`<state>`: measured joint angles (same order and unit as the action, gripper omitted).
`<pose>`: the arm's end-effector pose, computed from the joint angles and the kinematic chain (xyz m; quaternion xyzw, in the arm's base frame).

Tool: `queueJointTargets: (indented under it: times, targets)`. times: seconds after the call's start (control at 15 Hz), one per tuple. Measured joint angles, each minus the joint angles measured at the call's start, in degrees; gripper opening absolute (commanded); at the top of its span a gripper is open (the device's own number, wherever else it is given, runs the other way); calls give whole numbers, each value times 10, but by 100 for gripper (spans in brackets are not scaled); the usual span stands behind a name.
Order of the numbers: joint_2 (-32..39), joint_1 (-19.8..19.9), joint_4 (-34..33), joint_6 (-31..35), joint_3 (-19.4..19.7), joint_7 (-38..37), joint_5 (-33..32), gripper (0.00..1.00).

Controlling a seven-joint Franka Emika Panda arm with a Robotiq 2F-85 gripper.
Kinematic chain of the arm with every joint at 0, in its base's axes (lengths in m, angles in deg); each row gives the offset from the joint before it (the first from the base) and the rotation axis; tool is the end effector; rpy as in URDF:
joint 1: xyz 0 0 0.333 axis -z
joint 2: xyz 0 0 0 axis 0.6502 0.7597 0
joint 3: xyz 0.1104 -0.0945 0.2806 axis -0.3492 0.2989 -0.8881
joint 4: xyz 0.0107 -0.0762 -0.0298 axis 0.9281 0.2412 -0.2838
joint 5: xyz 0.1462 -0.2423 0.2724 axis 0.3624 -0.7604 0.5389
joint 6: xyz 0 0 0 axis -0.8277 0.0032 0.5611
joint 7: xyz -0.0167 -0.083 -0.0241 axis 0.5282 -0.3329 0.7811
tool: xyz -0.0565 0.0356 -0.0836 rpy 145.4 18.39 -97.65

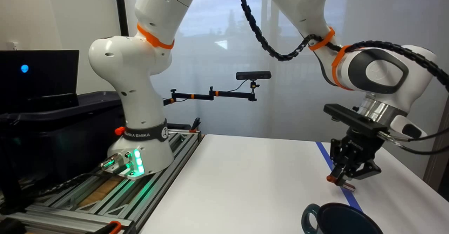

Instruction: Remove the marker from the mug

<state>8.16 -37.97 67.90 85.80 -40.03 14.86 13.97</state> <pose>0.6164 -0.0166 0.1860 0.9618 0.1980 -0.1886 0.0145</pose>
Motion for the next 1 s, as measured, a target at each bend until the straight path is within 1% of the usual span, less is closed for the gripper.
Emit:
queueJointTargets:
  times: [0.27, 0.33, 0.47, 0.6, 0.87, 0.93, 1.0]
  targets:
    - [2, 4, 1, -15, 0, 7, 4, 5]
    - [4, 5, 1, -25, 0, 12, 4, 41]
    - [9, 7, 1, -54, 0, 20, 4, 50]
    - [17, 8, 1, -78, 1, 25, 2, 66]
    - [25, 8, -1, -98, 1, 26, -3, 97]
    - [24, 8, -4, -104, 1, 26, -4, 100]
    - [21, 8, -7, -111, 0, 27, -4, 100]
